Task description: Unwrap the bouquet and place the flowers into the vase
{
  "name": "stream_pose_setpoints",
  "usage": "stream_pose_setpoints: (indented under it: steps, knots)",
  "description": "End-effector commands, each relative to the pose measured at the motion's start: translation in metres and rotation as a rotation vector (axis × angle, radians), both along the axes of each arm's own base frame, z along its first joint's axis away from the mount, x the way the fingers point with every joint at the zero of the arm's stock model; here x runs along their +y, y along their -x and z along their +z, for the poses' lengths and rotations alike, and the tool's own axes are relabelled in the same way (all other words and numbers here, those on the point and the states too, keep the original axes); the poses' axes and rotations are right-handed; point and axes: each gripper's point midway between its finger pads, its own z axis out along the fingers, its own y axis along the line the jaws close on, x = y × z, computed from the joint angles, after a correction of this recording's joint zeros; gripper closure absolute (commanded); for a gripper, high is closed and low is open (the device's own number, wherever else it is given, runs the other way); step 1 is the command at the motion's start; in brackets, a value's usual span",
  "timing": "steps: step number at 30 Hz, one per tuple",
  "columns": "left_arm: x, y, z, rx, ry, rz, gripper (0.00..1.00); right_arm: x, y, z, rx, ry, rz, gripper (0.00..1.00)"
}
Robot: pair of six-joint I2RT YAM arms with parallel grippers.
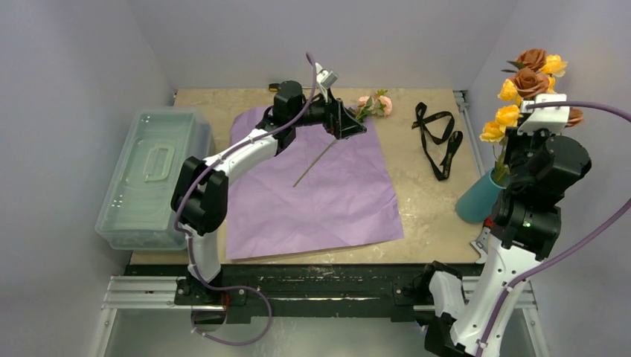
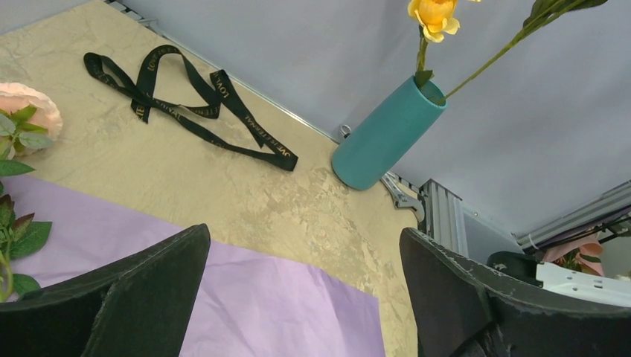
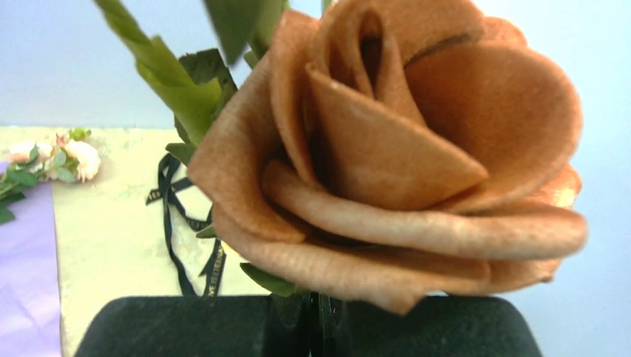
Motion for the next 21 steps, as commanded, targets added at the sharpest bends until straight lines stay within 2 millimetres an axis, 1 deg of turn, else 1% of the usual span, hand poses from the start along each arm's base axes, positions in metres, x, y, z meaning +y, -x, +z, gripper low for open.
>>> stream_pose_setpoints:
  steps: [1, 5, 8, 13, 16, 21]
  knots:
    - [-0.005, -0.007, 0.011, -0.054, 0.007, 0.0, 0.0, -0.008, -0.003, -0.012, -0.018, -0.014, -0.038, 1.0]
    - [-0.006, -0.012, 0.008, -0.056, -0.008, 0.01, 0.0, -0.011, -0.01, -0.029, 0.001, -0.053, -0.043, 1.0]
    - [-0.007, -0.017, 0.002, -0.051, -0.028, 0.023, 0.0, -0.014, -0.019, -0.046, 0.031, -0.094, -0.045, 1.0]
    - [-0.005, -0.03, -0.016, -0.027, -0.086, 0.066, 0.01, -0.019, -0.029, -0.079, 0.104, -0.145, -0.055, 1.0]
    - [-0.003, -0.041, -0.031, -0.008, -0.139, 0.102, 0.02, -0.016, -0.032, -0.093, 0.138, -0.168, -0.037, 1.0]
    - [0.008, -0.062, -0.066, 0.043, -0.237, 0.17, 0.06, -0.013, -0.03, -0.119, 0.206, -0.217, -0.039, 0.86]
